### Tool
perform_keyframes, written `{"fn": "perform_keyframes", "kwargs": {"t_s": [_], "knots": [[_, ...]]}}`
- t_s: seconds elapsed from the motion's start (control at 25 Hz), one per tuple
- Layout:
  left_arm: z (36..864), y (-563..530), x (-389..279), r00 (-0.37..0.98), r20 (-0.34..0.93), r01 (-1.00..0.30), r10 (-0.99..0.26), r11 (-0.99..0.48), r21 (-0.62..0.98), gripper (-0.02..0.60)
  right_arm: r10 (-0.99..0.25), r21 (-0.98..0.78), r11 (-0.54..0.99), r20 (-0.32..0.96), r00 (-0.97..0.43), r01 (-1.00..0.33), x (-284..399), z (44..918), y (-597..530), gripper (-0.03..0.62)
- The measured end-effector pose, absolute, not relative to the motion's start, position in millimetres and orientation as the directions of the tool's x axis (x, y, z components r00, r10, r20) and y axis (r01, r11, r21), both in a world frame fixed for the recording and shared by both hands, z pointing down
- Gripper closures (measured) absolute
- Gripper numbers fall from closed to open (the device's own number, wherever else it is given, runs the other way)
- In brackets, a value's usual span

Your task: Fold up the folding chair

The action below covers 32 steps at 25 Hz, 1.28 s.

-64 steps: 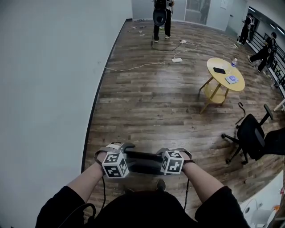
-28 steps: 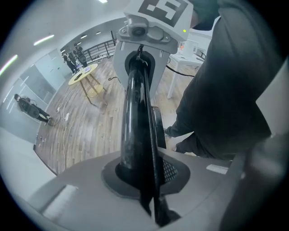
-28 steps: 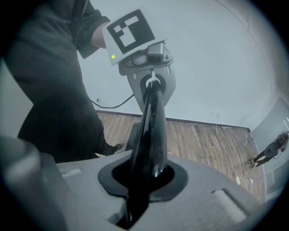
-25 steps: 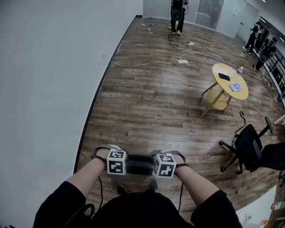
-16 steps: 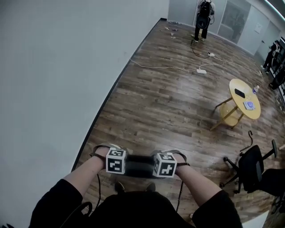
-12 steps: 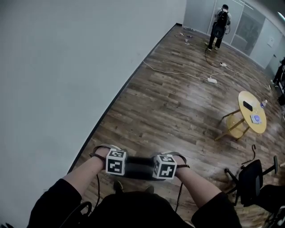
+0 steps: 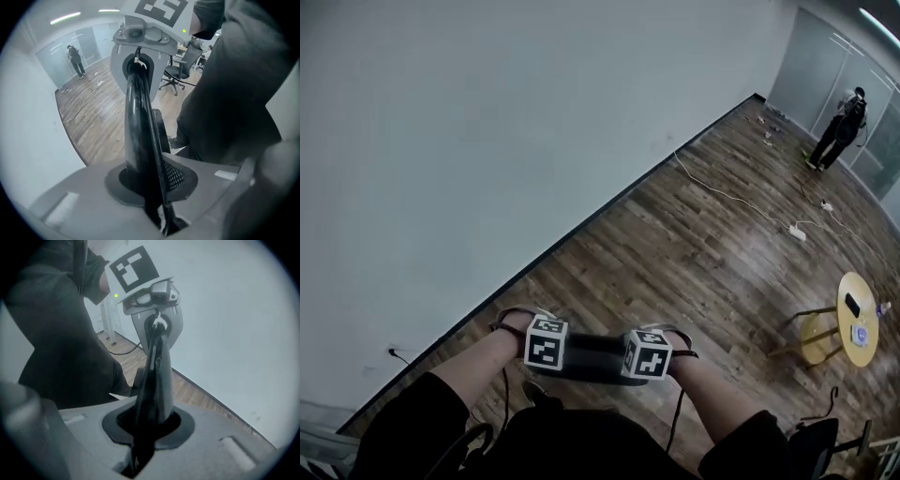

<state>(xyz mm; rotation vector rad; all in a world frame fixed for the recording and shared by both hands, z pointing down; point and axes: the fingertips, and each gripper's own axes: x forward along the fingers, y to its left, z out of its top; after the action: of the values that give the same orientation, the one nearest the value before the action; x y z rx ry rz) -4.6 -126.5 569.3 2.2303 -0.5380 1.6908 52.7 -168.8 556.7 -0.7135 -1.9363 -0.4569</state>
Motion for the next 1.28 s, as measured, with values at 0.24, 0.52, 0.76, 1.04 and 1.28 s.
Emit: {"fn": "perform_keyframes", "kwargs": {"t_s": [0.24,0.52,0.76,1.04,1.28], "knots": [[567,-102,-57,0.245,0.959,-0.559,-0.142,-0.829,0.020,0.526,0.319,-0.003,0.675,0.903,-0.288,0.738,-5,553,-150,0.545],[562,-59,-129,0.229,0.958,-0.671,-0.171,-0.741,0.028,0.523,0.346,-0.004,0.565,0.909,-0.232,0.825,-86,549,-116,0.545],[557,-18,-198,0.188,0.964,-0.756,-0.186,-0.654,0.021,0.523,0.360,-0.009,0.486,0.913,-0.191,0.874,-161,548,-82,0.546],[558,27,-264,0.149,0.965,-0.838,-0.215,-0.546,0.008,0.525,0.368,0.007,0.372,0.917,-0.155,0.928,-236,549,-40,0.546],[573,56,-298,0.112,0.964,-0.904,-0.242,-0.428,-0.002,0.525,0.377,0.015,0.245,0.920,-0.110,0.969,-280,564,-13,0.546]]}}
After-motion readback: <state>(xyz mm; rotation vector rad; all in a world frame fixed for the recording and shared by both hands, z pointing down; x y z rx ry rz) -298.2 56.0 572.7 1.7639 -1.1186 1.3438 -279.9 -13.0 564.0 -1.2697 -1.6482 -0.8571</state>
